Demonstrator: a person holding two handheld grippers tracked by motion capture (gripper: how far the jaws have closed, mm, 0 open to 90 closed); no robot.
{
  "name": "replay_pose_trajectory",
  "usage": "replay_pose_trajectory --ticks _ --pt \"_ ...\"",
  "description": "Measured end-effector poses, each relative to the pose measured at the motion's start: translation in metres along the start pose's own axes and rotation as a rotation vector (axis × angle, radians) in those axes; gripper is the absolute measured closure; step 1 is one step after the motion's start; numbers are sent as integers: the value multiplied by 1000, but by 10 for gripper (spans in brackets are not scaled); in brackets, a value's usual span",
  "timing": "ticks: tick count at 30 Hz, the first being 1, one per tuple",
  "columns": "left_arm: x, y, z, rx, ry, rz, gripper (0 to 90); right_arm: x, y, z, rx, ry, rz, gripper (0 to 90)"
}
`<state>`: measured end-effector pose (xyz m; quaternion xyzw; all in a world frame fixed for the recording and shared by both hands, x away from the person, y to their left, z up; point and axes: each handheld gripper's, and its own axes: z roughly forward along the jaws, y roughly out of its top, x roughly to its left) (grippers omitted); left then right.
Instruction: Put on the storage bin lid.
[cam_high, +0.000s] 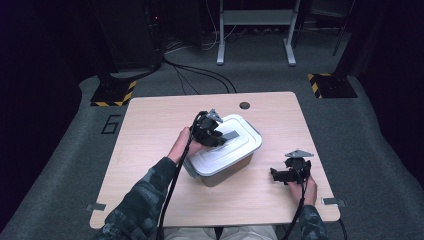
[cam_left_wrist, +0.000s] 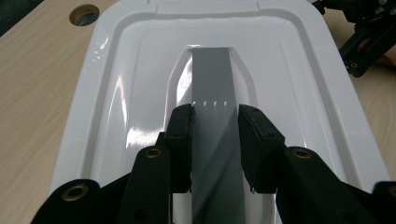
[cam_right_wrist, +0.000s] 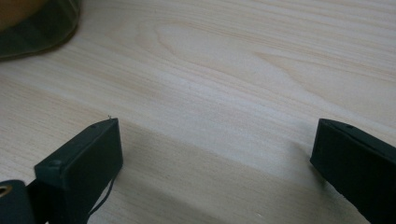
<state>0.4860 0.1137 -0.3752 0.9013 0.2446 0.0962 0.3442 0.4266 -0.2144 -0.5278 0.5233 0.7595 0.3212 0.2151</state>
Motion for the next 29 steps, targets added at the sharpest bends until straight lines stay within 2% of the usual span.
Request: replay_pose_trajectory --ticks 11,14,17,20,21,29 --pt "-3 -8 0 -1 -1 -9 646 0 0 0 0 -1 1 13" --pt "-2 -9 -4 -15 4 -15 477 0 0 0 2 -2 -6 13" --pt "0 -13 -18 -60 30 -45 323 0 0 0 1 0 -1 13" --pt "5 -24 -36 -90 73 -79 219 0 0 0 2 -1 -7 13" --pt "8 -30 -42 -101 81 -97 194 0 0 0 2 0 -7 13" --pt "41 -90 -85 -140 253 -226 81 0 0 0 0 0 -2 13"
